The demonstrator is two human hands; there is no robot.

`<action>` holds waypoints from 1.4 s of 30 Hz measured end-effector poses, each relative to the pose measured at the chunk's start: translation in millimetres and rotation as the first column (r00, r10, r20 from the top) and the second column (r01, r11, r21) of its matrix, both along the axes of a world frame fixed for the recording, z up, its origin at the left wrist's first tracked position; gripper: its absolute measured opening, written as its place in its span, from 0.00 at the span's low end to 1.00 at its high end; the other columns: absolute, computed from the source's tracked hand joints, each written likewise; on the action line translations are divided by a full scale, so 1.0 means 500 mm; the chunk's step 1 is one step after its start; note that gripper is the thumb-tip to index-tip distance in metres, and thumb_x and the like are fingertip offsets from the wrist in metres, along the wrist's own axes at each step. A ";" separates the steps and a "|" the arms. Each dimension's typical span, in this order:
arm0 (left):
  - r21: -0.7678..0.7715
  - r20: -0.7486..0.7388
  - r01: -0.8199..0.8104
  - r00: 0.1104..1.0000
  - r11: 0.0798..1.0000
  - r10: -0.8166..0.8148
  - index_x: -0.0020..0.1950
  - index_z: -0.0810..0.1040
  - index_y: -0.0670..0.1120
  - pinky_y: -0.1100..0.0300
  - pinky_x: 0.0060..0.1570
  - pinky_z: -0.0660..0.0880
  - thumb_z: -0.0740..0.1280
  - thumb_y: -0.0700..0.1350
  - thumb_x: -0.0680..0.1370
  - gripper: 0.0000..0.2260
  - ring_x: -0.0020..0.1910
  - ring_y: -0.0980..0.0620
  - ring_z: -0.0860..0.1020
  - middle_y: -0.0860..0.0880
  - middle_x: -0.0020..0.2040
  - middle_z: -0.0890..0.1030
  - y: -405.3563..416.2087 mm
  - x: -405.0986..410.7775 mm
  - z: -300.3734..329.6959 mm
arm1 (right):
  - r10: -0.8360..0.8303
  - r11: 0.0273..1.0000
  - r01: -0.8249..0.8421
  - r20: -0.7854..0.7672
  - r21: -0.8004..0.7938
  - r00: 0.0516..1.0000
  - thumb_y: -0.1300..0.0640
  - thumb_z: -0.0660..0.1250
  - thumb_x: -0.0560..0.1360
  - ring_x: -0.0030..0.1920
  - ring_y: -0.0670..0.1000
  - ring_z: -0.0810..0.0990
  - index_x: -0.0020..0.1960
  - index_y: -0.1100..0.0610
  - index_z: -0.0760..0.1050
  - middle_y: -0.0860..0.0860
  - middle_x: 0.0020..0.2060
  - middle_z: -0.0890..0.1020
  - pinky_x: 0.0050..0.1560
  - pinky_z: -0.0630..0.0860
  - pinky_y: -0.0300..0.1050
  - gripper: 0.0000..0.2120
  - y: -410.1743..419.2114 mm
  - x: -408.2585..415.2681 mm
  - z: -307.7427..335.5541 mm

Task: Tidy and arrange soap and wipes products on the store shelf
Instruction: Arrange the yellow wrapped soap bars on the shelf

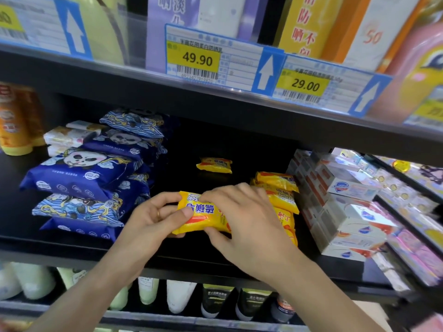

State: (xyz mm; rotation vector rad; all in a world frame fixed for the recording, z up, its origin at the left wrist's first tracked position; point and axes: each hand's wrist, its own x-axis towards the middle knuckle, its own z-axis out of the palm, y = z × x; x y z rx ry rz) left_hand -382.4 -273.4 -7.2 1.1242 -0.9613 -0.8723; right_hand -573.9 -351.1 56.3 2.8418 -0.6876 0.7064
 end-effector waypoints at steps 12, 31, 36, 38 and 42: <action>0.047 0.120 -0.035 0.992 0.998 0.029 0.61 0.83 0.51 0.56 0.56 0.77 0.67 0.43 0.82 0.10 0.54 0.52 0.85 0.51 0.56 0.87 -0.002 -0.004 -0.002 | -0.265 0.898 0.270 -0.063 0.346 0.962 0.47 0.75 0.73 0.57 0.46 0.81 0.67 0.37 0.74 0.41 0.60 0.81 0.57 0.80 0.49 0.24 -0.122 -0.157 0.065; 0.008 0.827 -0.185 0.554 0.983 0.098 0.62 0.78 0.63 0.66 0.58 0.72 0.68 0.53 0.79 0.11 0.61 0.65 0.73 0.67 0.55 0.77 -0.024 -0.019 -0.014 | -0.131 0.949 0.104 0.073 0.299 0.989 0.47 0.69 0.78 0.63 0.46 0.75 0.62 0.42 0.79 0.38 0.59 0.77 0.64 0.75 0.49 0.13 -0.143 -0.100 0.083; 0.046 0.915 -0.227 0.400 0.973 0.050 0.69 0.75 0.60 0.59 0.71 0.67 0.63 0.57 0.82 0.15 0.66 0.64 0.67 0.66 0.64 0.73 -0.026 -0.014 -0.018 | -0.090 0.938 0.116 -0.097 0.325 0.991 0.45 0.68 0.78 0.59 0.48 0.76 0.62 0.41 0.77 0.42 0.56 0.75 0.55 0.74 0.46 0.13 -0.240 0.046 0.103; 0.045 0.911 -0.228 0.409 0.973 0.053 0.67 0.76 0.60 0.58 0.71 0.67 0.63 0.57 0.82 0.15 0.65 0.63 0.67 0.66 0.63 0.74 -0.025 -0.013 -0.022 | -0.102 0.924 0.183 -0.245 0.335 0.964 0.48 0.69 0.78 0.60 0.52 0.76 0.67 0.44 0.75 0.45 0.58 0.75 0.52 0.71 0.46 0.17 -0.288 0.115 0.098; 0.040 0.899 -0.244 0.432 0.969 0.072 0.65 0.78 0.59 0.58 0.68 0.70 0.58 0.61 0.78 0.19 0.63 0.63 0.69 0.65 0.61 0.76 -0.024 -0.010 -0.021 | -0.164 0.871 0.374 -0.528 0.320 0.833 0.55 0.69 0.79 0.72 0.58 0.70 0.79 0.50 0.64 0.55 0.75 0.67 0.60 0.71 0.47 0.30 -0.365 0.231 0.061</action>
